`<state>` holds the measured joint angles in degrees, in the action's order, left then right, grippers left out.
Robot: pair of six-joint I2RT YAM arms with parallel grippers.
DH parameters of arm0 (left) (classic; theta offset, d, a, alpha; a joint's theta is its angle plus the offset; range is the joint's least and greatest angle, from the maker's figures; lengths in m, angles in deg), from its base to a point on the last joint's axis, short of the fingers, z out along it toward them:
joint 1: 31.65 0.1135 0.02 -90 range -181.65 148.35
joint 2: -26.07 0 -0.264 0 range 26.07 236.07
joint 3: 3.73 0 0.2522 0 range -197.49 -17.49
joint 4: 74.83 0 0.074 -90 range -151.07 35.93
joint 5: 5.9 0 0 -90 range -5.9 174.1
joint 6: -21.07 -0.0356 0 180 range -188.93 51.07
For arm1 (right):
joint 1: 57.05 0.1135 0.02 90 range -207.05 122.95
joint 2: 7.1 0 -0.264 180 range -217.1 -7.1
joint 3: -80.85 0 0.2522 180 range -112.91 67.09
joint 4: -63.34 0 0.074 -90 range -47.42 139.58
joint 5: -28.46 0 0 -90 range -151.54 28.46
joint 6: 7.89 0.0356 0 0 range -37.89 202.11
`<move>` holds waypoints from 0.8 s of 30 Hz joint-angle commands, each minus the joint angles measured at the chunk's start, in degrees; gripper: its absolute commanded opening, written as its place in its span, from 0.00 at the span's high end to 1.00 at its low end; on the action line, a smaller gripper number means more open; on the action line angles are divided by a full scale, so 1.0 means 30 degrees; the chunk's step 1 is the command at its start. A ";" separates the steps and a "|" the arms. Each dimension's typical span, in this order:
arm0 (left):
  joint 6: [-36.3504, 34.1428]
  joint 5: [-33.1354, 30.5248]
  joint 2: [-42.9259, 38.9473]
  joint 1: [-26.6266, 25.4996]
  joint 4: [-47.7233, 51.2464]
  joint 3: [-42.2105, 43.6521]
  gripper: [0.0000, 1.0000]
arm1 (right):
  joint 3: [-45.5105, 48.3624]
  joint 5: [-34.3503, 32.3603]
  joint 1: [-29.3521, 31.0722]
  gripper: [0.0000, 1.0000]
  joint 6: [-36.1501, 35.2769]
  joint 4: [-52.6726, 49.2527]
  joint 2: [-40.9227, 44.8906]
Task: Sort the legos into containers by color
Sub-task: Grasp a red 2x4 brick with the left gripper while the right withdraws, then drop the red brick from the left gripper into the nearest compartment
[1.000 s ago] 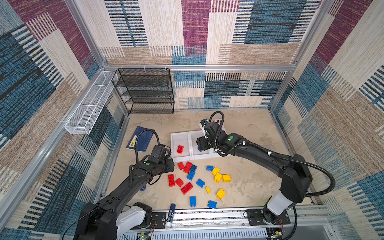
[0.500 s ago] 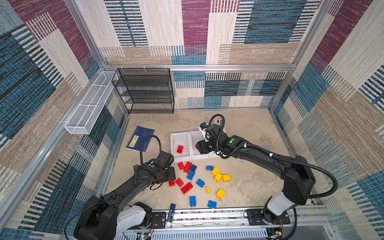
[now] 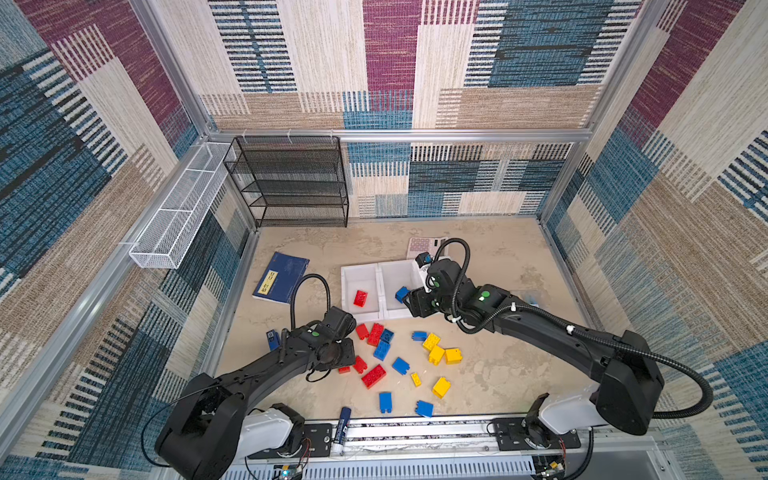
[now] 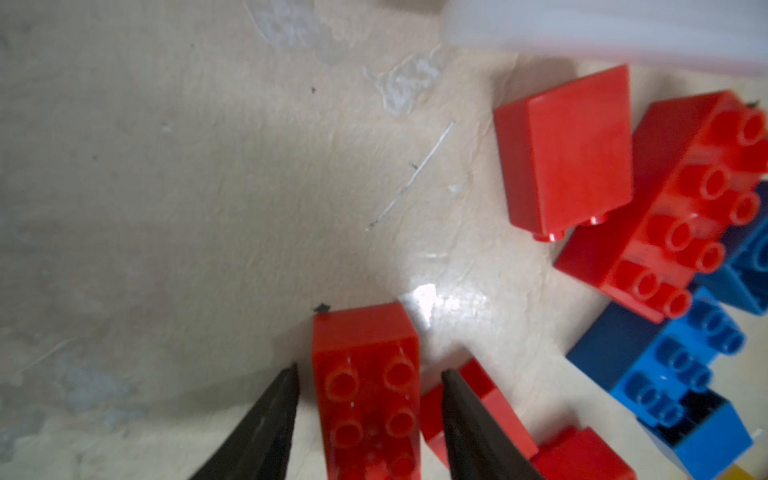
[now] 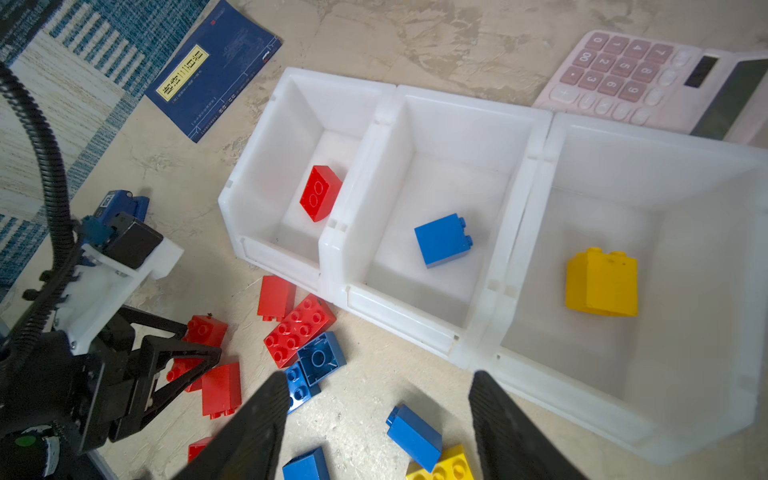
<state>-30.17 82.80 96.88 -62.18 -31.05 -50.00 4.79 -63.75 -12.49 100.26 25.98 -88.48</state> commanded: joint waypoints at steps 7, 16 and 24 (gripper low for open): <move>-0.0462 -0.1019 0.0452 -0.0050 -0.0804 0.0023 0.67 | 0.1342 -0.1163 0.0002 0.29 0.1207 -0.0016 0.1845; -0.0815 -0.0492 0.0116 -0.0050 -0.1138 0.0013 0.79 | 0.1399 -0.1253 0.0037 0.30 0.1452 -0.0132 0.2006; -0.1348 0.0128 -0.0210 -0.0036 -0.1318 -0.2282 0.79 | 0.1637 -0.1476 0.0031 0.30 0.1625 -0.0396 0.2663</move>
<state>-32.13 82.05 96.35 -62.39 -33.37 -54.33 9.55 -67.14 -12.45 104.37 24.76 -81.21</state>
